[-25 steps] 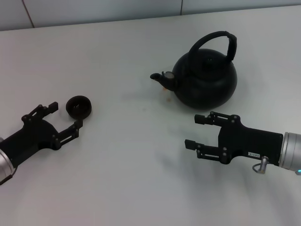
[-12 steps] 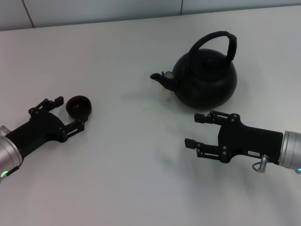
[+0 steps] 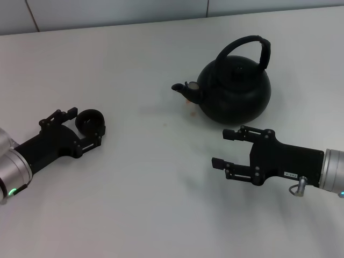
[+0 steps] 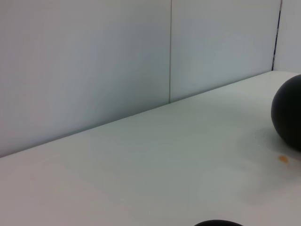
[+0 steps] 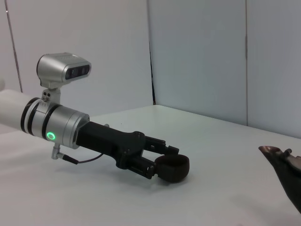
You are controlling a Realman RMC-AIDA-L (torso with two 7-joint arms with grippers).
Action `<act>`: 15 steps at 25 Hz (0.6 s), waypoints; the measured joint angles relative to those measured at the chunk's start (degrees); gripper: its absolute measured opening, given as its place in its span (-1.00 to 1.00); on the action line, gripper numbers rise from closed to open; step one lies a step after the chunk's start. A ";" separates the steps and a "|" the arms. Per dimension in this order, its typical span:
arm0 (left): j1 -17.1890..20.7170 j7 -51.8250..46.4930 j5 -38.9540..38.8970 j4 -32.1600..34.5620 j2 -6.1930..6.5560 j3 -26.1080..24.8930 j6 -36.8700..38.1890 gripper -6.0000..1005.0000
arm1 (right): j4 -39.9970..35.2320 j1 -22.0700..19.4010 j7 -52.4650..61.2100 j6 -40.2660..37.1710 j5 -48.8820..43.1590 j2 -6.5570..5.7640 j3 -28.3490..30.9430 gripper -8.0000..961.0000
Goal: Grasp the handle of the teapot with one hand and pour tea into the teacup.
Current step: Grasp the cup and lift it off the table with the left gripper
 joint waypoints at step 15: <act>-1.20 0.01 0.01 -0.70 -0.08 -0.09 -1.68 0.69 | -0.08 0.00 0.00 0.00 0.00 -0.01 0.09 0.50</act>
